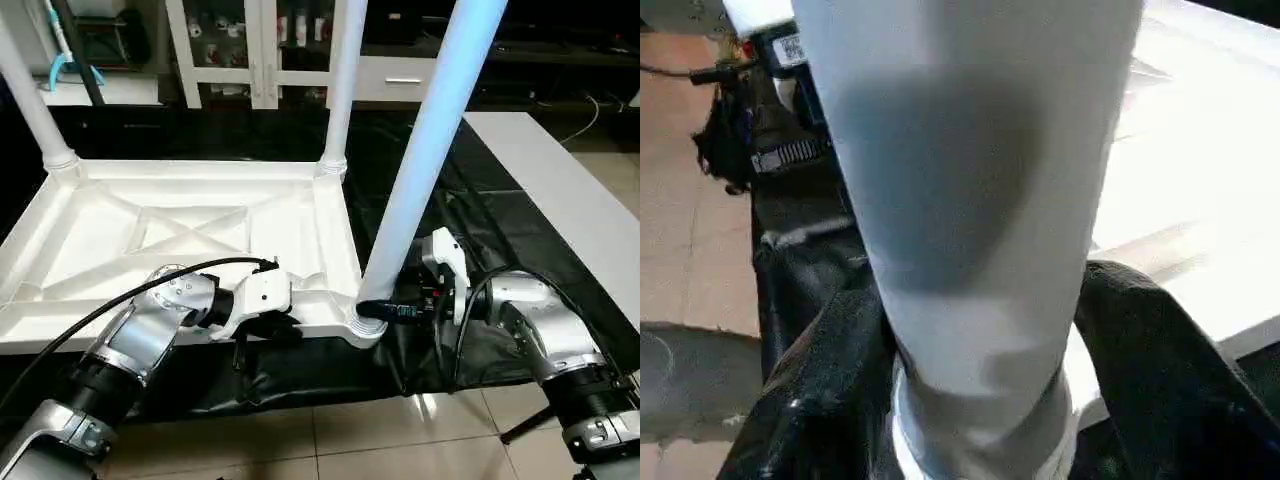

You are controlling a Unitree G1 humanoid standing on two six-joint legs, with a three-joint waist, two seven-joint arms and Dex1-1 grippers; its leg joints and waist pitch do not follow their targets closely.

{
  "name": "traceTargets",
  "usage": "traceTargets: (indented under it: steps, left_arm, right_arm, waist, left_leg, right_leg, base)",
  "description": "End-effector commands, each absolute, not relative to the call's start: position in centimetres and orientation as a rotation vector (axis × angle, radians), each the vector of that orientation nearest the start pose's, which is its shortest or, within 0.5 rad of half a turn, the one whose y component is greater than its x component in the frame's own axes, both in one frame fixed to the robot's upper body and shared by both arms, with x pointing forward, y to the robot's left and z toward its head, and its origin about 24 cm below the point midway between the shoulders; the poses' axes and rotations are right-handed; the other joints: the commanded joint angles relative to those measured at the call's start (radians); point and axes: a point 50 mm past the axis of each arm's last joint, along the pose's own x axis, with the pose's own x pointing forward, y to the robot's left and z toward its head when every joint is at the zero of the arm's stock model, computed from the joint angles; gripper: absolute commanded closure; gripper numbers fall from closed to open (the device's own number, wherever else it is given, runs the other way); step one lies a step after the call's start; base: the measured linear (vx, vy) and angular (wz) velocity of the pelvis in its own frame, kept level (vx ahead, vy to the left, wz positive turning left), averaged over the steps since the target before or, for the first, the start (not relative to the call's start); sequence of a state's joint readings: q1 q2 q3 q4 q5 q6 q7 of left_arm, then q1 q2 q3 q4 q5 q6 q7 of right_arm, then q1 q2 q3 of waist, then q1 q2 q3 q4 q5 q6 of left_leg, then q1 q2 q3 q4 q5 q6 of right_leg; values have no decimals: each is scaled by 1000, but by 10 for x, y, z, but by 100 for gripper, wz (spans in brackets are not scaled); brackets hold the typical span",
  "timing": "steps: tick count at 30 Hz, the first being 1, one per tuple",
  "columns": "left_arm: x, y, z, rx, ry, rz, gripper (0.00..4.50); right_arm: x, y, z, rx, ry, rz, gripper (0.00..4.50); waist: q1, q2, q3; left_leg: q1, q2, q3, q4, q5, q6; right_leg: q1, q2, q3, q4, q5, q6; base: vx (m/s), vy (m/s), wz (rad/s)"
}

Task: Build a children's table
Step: Rotate leg to tighten

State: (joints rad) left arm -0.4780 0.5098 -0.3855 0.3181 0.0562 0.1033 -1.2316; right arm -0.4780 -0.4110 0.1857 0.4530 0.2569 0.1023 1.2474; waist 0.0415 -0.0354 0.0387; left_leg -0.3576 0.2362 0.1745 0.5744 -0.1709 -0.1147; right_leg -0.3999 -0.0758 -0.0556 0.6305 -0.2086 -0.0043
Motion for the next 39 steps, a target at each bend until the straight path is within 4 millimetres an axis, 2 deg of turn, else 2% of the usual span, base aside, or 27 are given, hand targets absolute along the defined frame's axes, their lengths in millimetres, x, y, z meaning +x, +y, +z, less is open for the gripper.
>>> traceTargets:
  steps: [1, 2, 4, 8, 11, 19, 22, 23, 24, 25, 26, 27, 29, 30, 31, 32, 33, 36, 37, 38, 39]
  left_arm:
    - [281, 132, 47, 623, 484, -1499, 450]
    - [281, 132, 47, 624, 485, -1499, 450]
    - [281, 132, 47, 624, 486, -1499, 450]
    - [281, 132, 47, 630, 488, -1497, 450]
    - [282, 133, 47, 633, 490, -1496, 450]
    - [282, 133, 47, 633, 492, -1493, 450]
    - [288, 130, 46, 644, 502, -1413, 450]
    - [296, 126, 46, 639, 488, -1326, 450]
    - [298, 125, 47, 636, 483, -1306, 450]
    - [298, 125, 47, 636, 483, -1306, 450]
    - [305, 120, 48, 614, 471, -1231, 450]
    - [308, 119, 48, 610, 470, -1211, 450]
    - [318, 113, 49, 617, 459, -1100, 450]
    - [327, 107, 50, 612, 443, -1008, 450]
    - [327, 106, 50, 612, 442, -1000, 450]
    - [335, 98, 52, 606, 424, -915, 450]
    - [337, 94, 53, 605, 416, -894, 450]
    - [339, 87, 54, 605, 403, -877, 450]
    - [340, 80, 56, 606, 388, -888, 450]
    - [340, 80, 57, 613, 381, -904, 450]
    - [340, 80, 57, 614, 380, -906, 450]
  right_arm:
    - [304, -153, 67, -178, 271, 1348, 157]
    - [303, -153, 67, -172, 276, 1356, 157]
    - [303, -153, 66, -169, 282, 1362, 190]
    - [305, -155, 65, -174, 299, 1360, 202]
    - [306, -156, 66, -157, 301, 1356, 237]
    - [309, -155, 62, -124, 296, 1298, 251]
    - [318, -153, 42, -131, 372, 1065, 251]
    - [321, -151, 31, -106, 411, 944, 251]
    - [321, -150, 28, -99, 419, 917, 252]
    - [321, -150, 28, -99, 419, 917, 252]
    - [326, -148, 20, -51, 435, 756, 253]
    - [327, -147, 18, -35, 440, 708, 253]
    - [332, -145, 8, 5, 468, 501, 254]
    - [335, -140, 5, 46, 445, 351, 254]
    - [336, -140, 5, 49, 443, 339, 254]
    - [338, -132, 2, 94, 422, 195, 254]
    - [338, -127, 1, 109, 414, 156, 254]
    - [340, -117, 3, 136, 392, 119, 254]
    - [344, -98, 13, 217, 330, 184, 254]
    - [346, -86, 26, 283, 251, 300, 254]
    - [346, -85, 28, 291, 240, 317, 254]
  waist:
    - [0, 5, -56]
    - [-1, 5, -56]
    - [0, 4, -56]
    - [2, 5, -58]
    - [3, 6, -57]
    - [2, 7, -57]
    - [-9, 6, -51]
    - [-12, 2, -50]
    - [-18, 4, -43]
    - [-17, 5, -44]
    - [-21, 3, -46]
    - [-27, 5, -46]
    - [-36, 5, -47]
    - [-37, 10, -46]
    - [-43, 7, -44]
    - [-43, 5, -47]
    - [-45, 10, -48]
    - [-45, 7, -49]
    - [-46, 6, -49]
    - [-45, 7, -49]
    - [-43, 9, -53]
  left_leg:
    - [6, -6, 13, -54, -212, 45]
    - [6, -6, 13, -54, -214, 45]
    - [6, -6, 13, -54, -218, 46]
    - [6, -6, 13, -53, -204, 48]
    - [6, -6, 13, -53, -203, 50]
    - [6, -6, 12, -54, -215, 45]
    - [7, -8, 9, -59, -263, 16]
    - [6, -8, 9, -60, -268, 11]
    - [9, -10, 8, -63, -299, -4]
    - [14, -10, 7, -62, -322, -11]
    - [9, -10, 2, -63, -333, -17]
    - [9, -12, 0, -65, -340, -28]
    - [7, -13, -4, -67, -363, -36]
    - [16, -14, -3, -63, -390, -36]
    - [19, -16, -3, -62, -415, -41]
    - [20, -17, -5, -62, -419, -41]
    - [17, -17, -5, -63, -419, -44]
    - [19, -20, -11, -64, -449, -32]
    - [17, -21, -8, -64, -467, -14]
    - [16, -21, -10, -64, -464, -12]
    - [11, -18, -12, -67, -445, -4]
  right_leg:
    - [48, -38, 37, -75, -85, -242]
    - [48, -38, 37, -75, -88, -241]
    - [48, -38, 38, -76, -94, -240]
    - [50, -37, 38, -73, -65, -243]
    - [50, -38, 37, -72, -64, -245]
    - [50, -38, 37, -74, -75, -244]
    - [47, -39, 36, -82, -178, -224]
    - [46, -38, 36, -85, -200, -215]
    - [39, -38, 35, -93, -280, -193]
    - [38, -41, 34, -97, -324, -182]
    - [41, -43, 34, -98, -363, -161]
    - [36, -42, 34, -101, -378, -149]
    - [34, -40, 31, -104, -388, -140]
    - [25, -40, 32, -109, -401, -138]
    - [18, -39, 31, -114, -431, -133]
    - [21, -39, 29, -115, -444, -126]
    - [17, -42, 31, -117, -444, -117]
    - [18, -36, 24, -120, -443, -97]
    - [13, -38, 28, -124, -425, -103]
    - [15, -38, 28, -123, -422, -105]
    - [24, -38, 28, -118, -378, -117]
  base:
    - [0, 0, 0]
    - [0, 0, 0]
    - [0, 0, 0]
    - [0, 0, 0]
    - [0, 0, 0]
    - [0, 0, 0]
    - [0, 0, 0]
    - [0, 0, 0]
    - [0, 0, 0]
    - [0, 0, 0]
    - [0, 0, 0]
    - [0, 0, 0]
    - [0, 0, 0]
    - [0, 0, 0]
    - [0, 0, 0]
    - [0, 0, 0]
    - [0, 0, 0]
    - [0, 0, 0]
    - [0, 0, 0]
    - [0, 0, 0]
    - [0, 0, 0]
